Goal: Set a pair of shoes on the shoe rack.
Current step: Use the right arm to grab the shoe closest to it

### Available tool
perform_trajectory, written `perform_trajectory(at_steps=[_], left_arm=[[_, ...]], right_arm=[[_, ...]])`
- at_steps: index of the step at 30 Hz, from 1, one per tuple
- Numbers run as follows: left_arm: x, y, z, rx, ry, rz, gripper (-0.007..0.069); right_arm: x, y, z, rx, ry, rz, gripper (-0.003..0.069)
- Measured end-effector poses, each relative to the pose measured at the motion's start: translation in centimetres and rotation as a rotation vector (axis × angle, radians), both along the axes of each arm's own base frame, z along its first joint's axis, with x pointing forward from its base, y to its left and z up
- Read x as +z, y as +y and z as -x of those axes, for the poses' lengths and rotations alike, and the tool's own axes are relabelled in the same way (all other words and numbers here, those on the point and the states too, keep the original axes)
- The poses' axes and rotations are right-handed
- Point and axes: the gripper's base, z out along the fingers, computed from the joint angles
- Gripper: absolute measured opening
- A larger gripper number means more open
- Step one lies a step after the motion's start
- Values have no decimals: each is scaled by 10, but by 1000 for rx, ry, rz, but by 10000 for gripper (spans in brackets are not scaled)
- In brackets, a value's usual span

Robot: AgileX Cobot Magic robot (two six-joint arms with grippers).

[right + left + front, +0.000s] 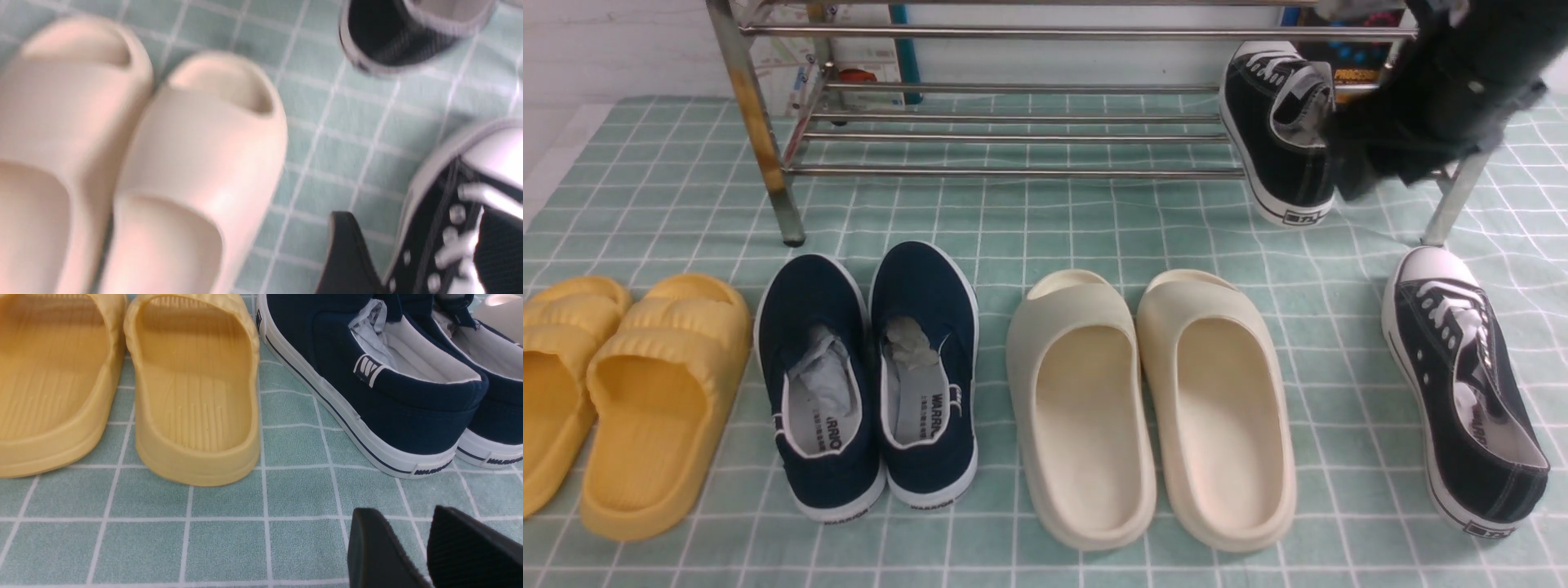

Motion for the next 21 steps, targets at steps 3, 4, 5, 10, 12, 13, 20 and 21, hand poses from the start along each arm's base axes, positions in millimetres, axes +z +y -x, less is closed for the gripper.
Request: perform_trajectory(at_steps=[3,4,5,10,12,13,20,21], left_arm=[[0,0,0,0,0,0,218],[0,0,0,0,0,0,218],[0,0,0,0,0,0,218],[0,0,0,0,0,0,218],[0,0,0,0,0,0,218],[0,0,0,0,0,0,218],[0,0,0,0,0,0,218],[0,0,0,0,0,0,218]], right_arm=[[-27,-15,36,-81,76,54,438],[-32,-15,37,-81,86,57,438],[-54,-23,51,-130,115,81,438],[-97,-33,60,-207,115,73,438],[-109,-33,57,-219,99,60,432],[-117,-32,53,-224,95,54,419],[-149,-31,38,-204,122,86,213],[-149,-31,38,-204,122,86,178]])
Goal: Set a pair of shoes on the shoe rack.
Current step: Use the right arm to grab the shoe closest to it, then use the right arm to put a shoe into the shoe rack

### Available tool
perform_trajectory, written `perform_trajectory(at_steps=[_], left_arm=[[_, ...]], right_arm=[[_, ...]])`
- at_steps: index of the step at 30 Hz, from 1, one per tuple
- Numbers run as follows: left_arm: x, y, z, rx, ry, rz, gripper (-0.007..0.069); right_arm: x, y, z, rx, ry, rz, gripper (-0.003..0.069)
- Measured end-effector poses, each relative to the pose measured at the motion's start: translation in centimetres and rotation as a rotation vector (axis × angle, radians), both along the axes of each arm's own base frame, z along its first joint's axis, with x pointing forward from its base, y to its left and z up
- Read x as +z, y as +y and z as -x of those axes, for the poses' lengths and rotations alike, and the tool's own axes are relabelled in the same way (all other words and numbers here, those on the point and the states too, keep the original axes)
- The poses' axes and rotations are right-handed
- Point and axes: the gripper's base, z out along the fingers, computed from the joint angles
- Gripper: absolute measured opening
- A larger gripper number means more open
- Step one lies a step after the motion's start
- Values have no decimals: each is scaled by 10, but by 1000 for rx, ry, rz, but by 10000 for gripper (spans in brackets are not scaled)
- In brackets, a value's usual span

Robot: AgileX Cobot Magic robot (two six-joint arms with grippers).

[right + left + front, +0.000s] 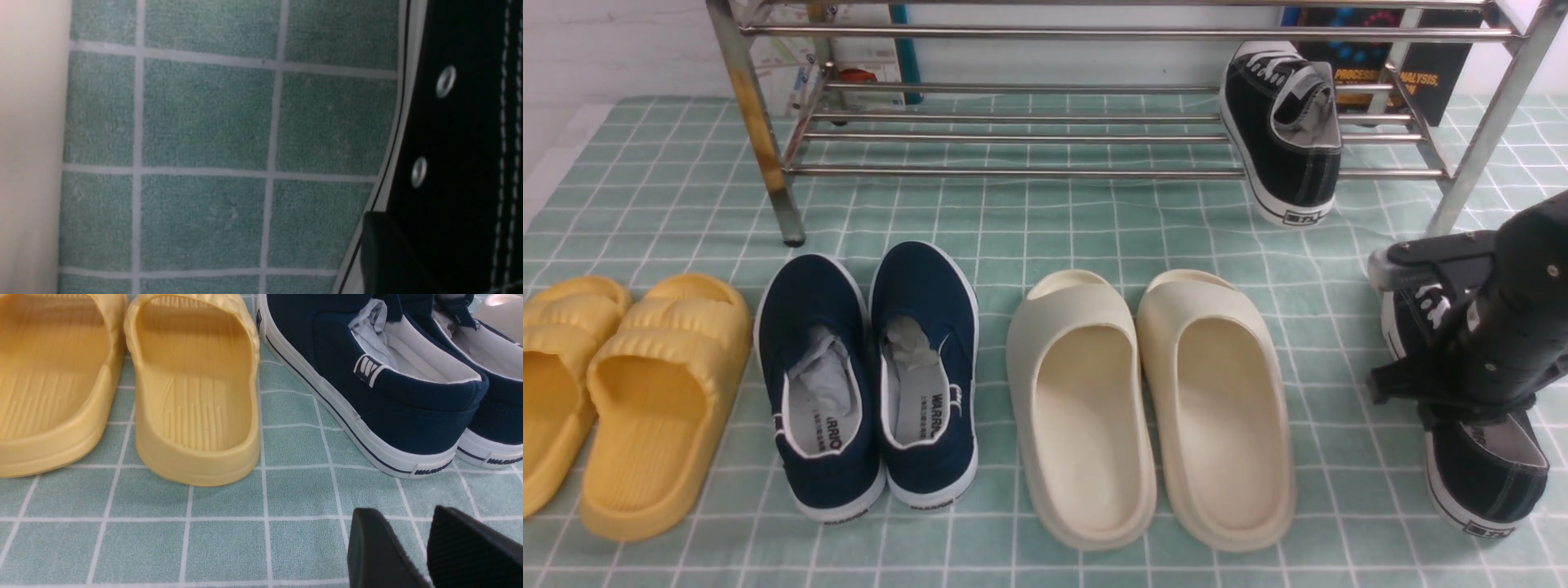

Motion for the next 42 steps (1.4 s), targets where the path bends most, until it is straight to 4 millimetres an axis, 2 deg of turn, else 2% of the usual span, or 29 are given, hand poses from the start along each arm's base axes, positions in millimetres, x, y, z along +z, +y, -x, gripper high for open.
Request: perform_trajectory(at_steps=[1,2,3,4,8,11,12,13,14,15,16,18,21,22,23,29,30,31,34,42], left_arm=[[0,0,0,0,0,0,218],[0,0,0,0,0,0,218],[0,0,0,0,0,0,218],[0,0,0,0,0,0,218],[0,0,0,0,0,0,218],[0,0,0,0,0,0,218],[0,0,0,0,0,0,218],[0,0,0,0,0,0,218],[0,0,0,0,0,0,218],[0,0,0,0,0,0,218],[0,0,0,0,0,0,218],[0,0,0,0,0,0,218],[0,0,0,0,0,0,218],[0,0,0,0,0,0,218],[0,0,0,0,0,0,218],[0,0,0,0,0,0,218],[0,0,0,0,0,0,218],[0,0,0,0,0,0,218],[0,0,0,0,0,0,218],[0,0,0,0,0,0,218]], right_arm=[[1,0,0,-1,-4,-2,125],[1,0,0,-1,-5,-3,116],[4,1,0,-4,-10,-8,50],[7,1,0,-4,-14,-8,30],[26,-1,8,-7,-7,-3,29],[69,-2,22,24,-47,-24,29],[70,-2,23,27,-49,-23,29],[86,-3,24,37,-87,-28,29],[88,-3,25,39,-92,-29,29],[102,-3,23,44,-129,-33,29],[103,-3,23,45,-133,-34,29],[117,-1,14,47,-177,-36,29],[121,1,1,53,-200,-30,29],[121,2,-4,55,-205,-25,29],[120,4,-17,59,-214,-18,29],[110,12,-70,60,-226,5,29],[113,12,-72,57,-234,3,29],[110,11,-85,46,-226,7,29],[111,5,-107,18,-231,10,29],[108,7,-147,22,-266,12,29]])
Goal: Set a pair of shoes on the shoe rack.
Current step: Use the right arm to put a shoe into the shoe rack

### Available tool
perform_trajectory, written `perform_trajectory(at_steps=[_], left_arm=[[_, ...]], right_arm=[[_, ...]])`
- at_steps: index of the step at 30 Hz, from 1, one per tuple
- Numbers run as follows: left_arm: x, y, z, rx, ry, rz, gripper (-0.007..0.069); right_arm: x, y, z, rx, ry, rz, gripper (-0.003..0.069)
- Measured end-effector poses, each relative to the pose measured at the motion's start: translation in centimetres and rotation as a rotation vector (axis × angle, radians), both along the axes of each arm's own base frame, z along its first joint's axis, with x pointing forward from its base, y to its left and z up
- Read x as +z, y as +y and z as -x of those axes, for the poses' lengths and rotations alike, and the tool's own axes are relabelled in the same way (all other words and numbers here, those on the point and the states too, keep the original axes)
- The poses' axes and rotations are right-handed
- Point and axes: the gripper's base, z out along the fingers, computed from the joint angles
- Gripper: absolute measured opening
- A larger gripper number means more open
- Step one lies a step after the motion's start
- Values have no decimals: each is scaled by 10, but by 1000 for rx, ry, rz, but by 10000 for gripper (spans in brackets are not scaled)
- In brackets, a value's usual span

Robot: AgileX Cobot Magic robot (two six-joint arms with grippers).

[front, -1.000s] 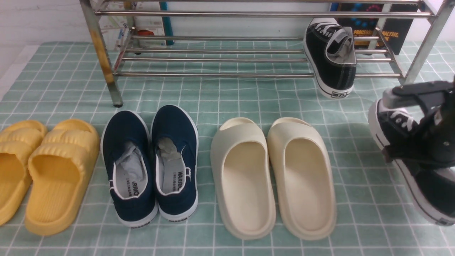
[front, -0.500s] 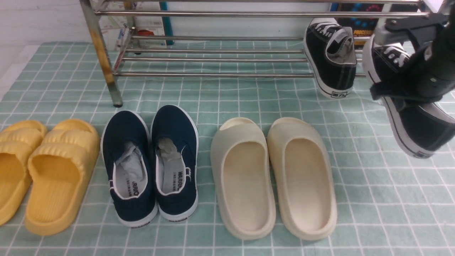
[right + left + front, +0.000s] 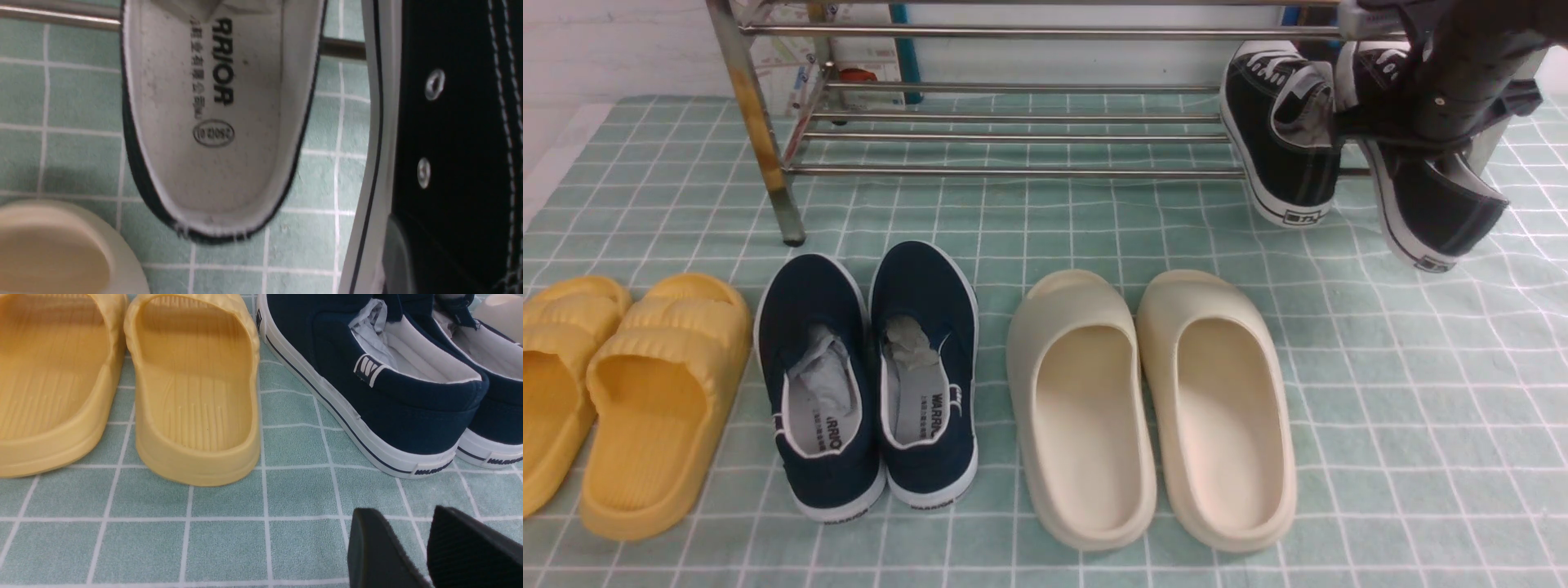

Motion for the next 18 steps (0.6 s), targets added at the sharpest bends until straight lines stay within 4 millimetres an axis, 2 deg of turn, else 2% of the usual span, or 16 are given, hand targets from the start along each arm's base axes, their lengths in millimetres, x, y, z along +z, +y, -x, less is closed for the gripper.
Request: perform_trajectory(at_steps=[8,12,18], left_arm=[[0,0,0,0,0,0,218],[0,0,0,0,0,0,218],[0,0,0,0,0,0,218]], right_arm=[[-19,-4,-31,-10,-18,7,29],[-29,-4,-37,18,-11,25,29],[-32,-2,-42,33,-35,21,29]])
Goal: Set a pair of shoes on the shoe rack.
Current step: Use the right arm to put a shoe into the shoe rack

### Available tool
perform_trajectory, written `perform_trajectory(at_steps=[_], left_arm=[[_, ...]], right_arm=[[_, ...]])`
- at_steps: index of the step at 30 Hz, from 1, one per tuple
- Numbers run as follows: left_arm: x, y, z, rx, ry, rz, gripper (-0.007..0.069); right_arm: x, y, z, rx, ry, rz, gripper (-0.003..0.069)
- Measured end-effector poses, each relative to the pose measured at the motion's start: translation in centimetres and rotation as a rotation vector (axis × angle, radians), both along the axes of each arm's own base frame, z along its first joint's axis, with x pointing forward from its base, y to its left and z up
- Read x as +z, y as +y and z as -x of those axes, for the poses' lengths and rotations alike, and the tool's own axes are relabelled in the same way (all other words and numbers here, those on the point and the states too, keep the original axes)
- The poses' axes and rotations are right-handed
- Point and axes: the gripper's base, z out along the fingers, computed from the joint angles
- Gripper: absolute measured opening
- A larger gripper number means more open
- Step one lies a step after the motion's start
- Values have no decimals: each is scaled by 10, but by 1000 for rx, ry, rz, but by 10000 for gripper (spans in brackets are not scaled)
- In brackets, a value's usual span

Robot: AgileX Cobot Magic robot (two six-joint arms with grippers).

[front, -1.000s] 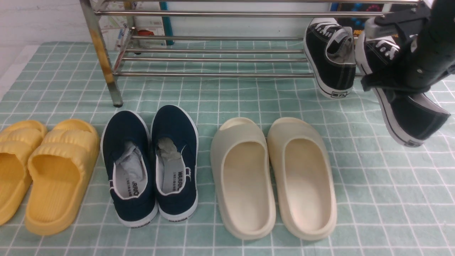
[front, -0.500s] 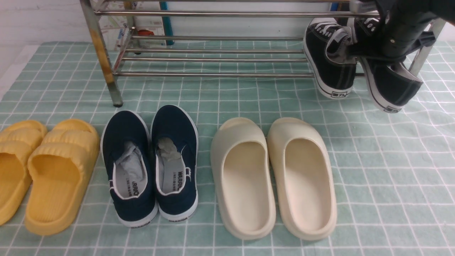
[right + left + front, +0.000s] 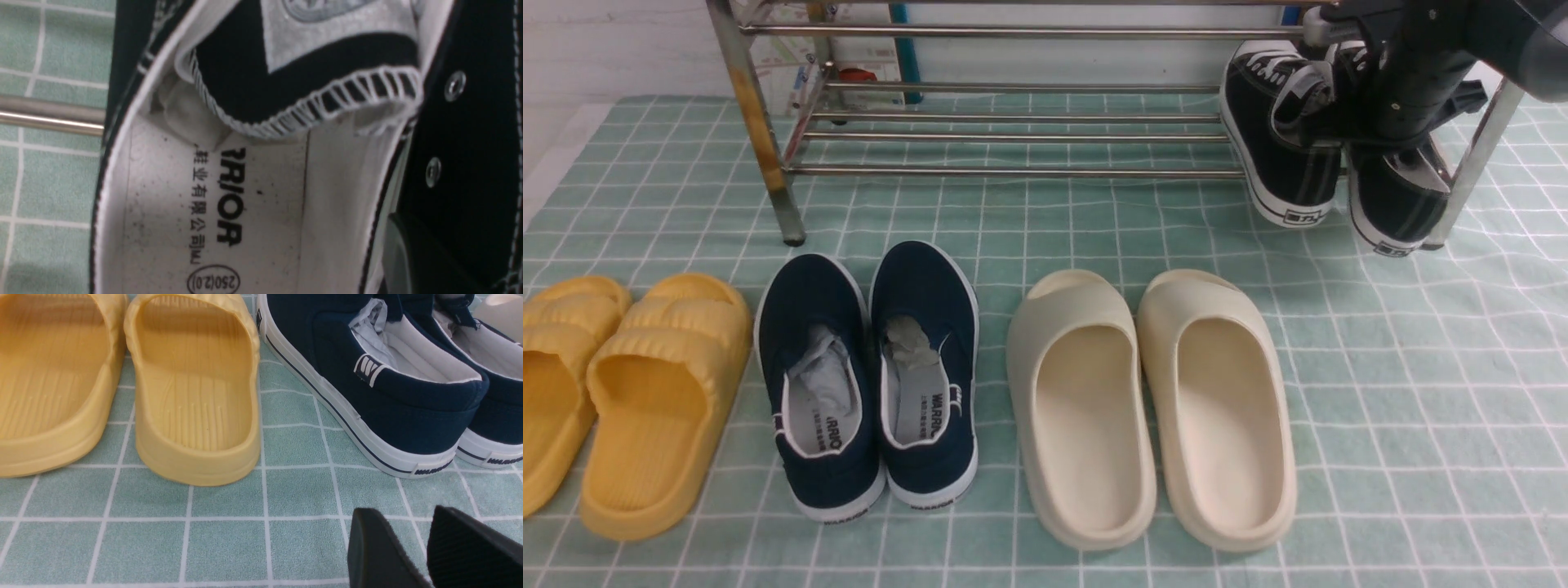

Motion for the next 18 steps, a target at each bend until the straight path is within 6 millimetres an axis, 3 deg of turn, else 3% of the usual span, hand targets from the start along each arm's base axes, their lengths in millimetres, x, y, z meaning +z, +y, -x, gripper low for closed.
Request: perform_trajectory(at_steps=[6,13,18], left_arm=[[0,0,0,0,0,0,218],[0,0,0,0,0,0,218],[0,0,0,0,0,0,218]], right_arm=[[-1,0,-2,20,-11,9,53],[9,1,-2,117,-47,50,295],[40,1,13,129,-59,28,442]])
